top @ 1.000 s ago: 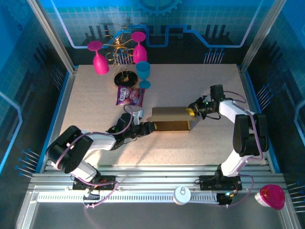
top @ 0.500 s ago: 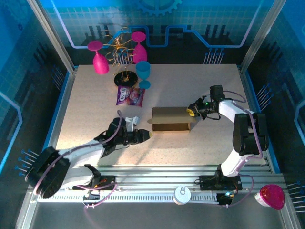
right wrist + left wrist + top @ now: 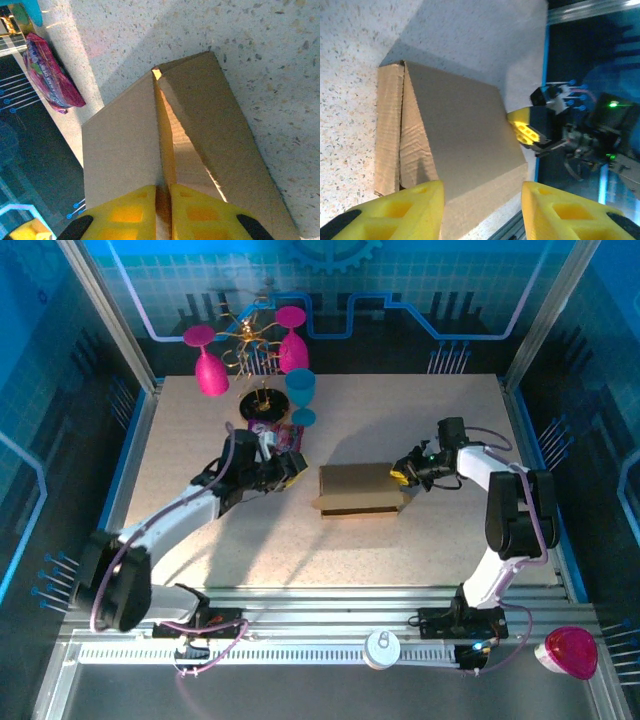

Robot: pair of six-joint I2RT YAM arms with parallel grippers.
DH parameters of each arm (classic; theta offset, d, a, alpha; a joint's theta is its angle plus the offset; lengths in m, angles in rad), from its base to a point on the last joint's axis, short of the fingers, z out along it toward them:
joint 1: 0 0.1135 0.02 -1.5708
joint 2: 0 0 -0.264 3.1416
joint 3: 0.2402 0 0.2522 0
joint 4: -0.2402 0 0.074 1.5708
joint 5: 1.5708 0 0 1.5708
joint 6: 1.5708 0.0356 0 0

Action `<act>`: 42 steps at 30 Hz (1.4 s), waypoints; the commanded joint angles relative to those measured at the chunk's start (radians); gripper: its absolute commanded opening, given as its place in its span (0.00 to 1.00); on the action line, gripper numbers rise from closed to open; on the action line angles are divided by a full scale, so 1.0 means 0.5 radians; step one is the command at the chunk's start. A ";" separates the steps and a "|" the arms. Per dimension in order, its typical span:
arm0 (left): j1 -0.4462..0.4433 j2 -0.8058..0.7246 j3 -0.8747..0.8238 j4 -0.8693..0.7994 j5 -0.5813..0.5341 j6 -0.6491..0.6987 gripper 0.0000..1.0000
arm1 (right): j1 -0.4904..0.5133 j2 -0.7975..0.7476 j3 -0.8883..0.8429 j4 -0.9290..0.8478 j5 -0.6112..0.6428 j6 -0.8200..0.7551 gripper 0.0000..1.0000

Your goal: Fold the paper box

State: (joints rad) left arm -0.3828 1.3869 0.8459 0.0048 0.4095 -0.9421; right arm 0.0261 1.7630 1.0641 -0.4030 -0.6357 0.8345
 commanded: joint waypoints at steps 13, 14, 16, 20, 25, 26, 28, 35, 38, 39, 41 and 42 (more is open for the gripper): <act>-0.208 0.575 0.239 -0.252 0.052 0.300 0.48 | 0.034 0.088 0.096 -0.132 0.056 -0.135 0.14; -0.212 0.598 0.254 -0.297 0.033 0.327 0.47 | 0.035 0.090 0.099 -0.138 0.058 -0.139 0.14; -0.219 0.623 0.242 -0.347 -0.015 0.350 0.44 | 0.036 0.085 0.112 -0.161 0.066 -0.159 0.15; -0.218 0.674 0.124 -0.171 -0.002 0.291 0.36 | 0.034 0.074 0.156 -0.242 0.084 -0.210 0.24; -0.218 0.723 0.139 -0.171 -0.033 0.312 0.28 | 0.036 0.022 0.230 -0.368 0.122 -0.284 0.35; -0.219 0.728 0.143 -0.181 -0.041 0.321 0.27 | 0.032 0.020 0.247 -0.402 0.138 -0.301 0.36; -0.218 0.743 0.145 -0.189 -0.028 0.327 0.27 | 0.034 0.025 0.269 -0.442 0.146 -0.322 0.36; -0.218 0.726 0.159 -0.272 -0.059 0.368 0.22 | 0.030 -0.013 0.274 -0.503 0.195 -0.370 0.36; -0.219 0.692 0.196 -0.372 -0.104 0.410 0.24 | -0.019 -0.031 0.258 -0.545 0.241 -0.432 0.38; -0.219 0.669 0.208 -0.386 -0.104 0.418 0.27 | -0.038 -0.034 0.251 -0.547 0.238 -0.451 0.39; -0.220 0.605 0.263 -0.422 -0.098 0.434 0.33 | -0.072 -0.035 0.246 -0.558 0.244 -0.497 0.41; -0.223 0.576 0.292 -0.434 -0.098 0.438 0.35 | -0.082 -0.035 0.249 -0.563 0.248 -0.515 0.42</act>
State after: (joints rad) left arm -0.4892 1.7187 0.9569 -0.1108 0.3981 -0.7555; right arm 0.0097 1.7763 1.1824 -0.6411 -0.5297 0.6319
